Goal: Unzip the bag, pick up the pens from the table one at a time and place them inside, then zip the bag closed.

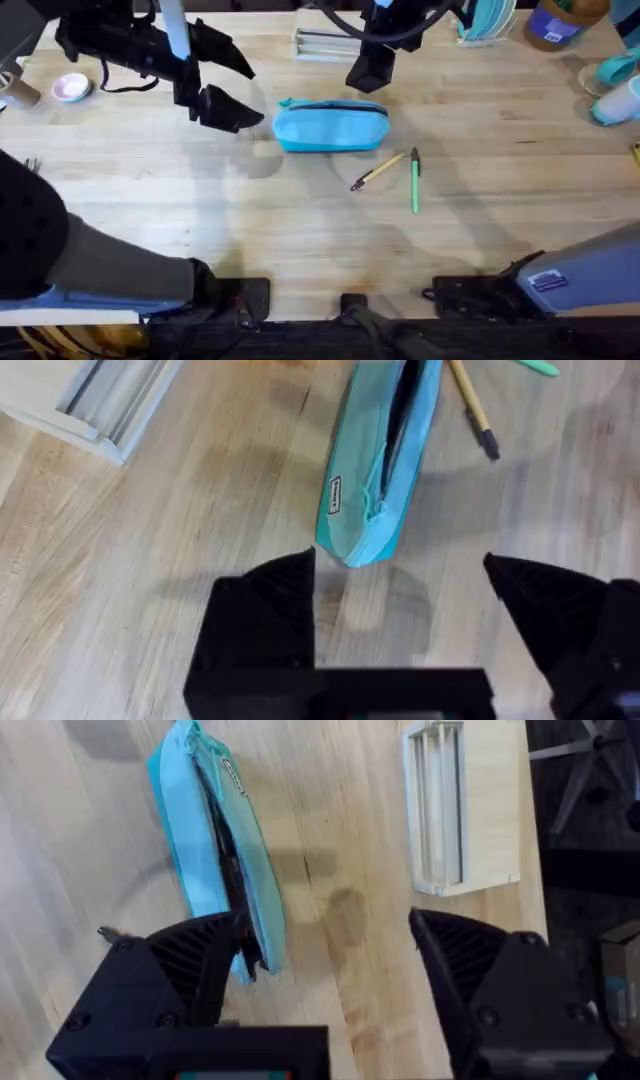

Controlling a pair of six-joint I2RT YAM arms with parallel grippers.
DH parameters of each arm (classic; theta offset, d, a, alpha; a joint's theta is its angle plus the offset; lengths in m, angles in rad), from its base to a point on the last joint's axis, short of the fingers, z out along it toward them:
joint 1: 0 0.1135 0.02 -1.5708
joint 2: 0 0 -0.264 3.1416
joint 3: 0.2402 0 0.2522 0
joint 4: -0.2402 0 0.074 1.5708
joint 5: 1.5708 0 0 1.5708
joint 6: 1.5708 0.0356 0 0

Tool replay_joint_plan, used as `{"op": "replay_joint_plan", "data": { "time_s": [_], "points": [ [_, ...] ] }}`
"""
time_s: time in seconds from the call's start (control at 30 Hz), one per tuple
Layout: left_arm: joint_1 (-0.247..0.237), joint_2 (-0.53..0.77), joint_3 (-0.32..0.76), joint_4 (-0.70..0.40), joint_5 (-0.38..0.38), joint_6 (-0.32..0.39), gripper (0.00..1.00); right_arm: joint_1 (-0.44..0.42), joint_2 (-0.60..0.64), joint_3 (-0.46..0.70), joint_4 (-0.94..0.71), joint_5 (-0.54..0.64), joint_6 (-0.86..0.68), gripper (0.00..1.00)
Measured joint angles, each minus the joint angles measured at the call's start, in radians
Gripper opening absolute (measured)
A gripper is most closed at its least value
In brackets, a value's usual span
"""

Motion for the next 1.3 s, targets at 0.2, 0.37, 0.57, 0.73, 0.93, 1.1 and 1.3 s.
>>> {"op": "replay_joint_plan", "data": {
  "time_s": [0.2, 0.37, 0.57, 0.73, 0.93, 1.1, 1.3],
  "points": [
    [0.0, 0.0, 0.0, 0.0, 0.0, 0.0, 0.994, 0.002, 0.0, 0.0, -0.005, -0.002, -0.011, 0.487],
    [0.0, 0.0, 0.0, 0.0, 0.0, 0.0, 0.994, 0.002, 0.0, 0.0, -0.037, -0.058, -0.009, 0.037],
    [0.0, 0.0, 0.0, 0.0, 0.0, 0.0, 0.993, 0.0, 0.0, -0.001, -0.05, -0.142, -0.006, 0.032],
    [0.0, 0.0, 0.0, 0.002, 0.0, 0.0, 0.993, -0.012, 0.019, -0.045, -0.05, -0.167, -0.006, 0.033],
    [0.0, 0.0, 0.0, 0.01, 0.0, 0.0, 0.993, -0.015, 0.084, -0.096, -0.025, -0.167, -0.006, 0.034],
    [0.0, 0.0, 0.0, 0.019, 0.0, 0.0, 0.993, -0.015, 0.137, -0.105, -0.019, -0.167, -0.006, 0.033],
    [0.0, 0.0, 0.0, 0.024, 0.0, 0.0, 0.993, -0.015, 0.162, -0.106, -0.009, -0.17, -0.006, 0.032]
  ]
}}
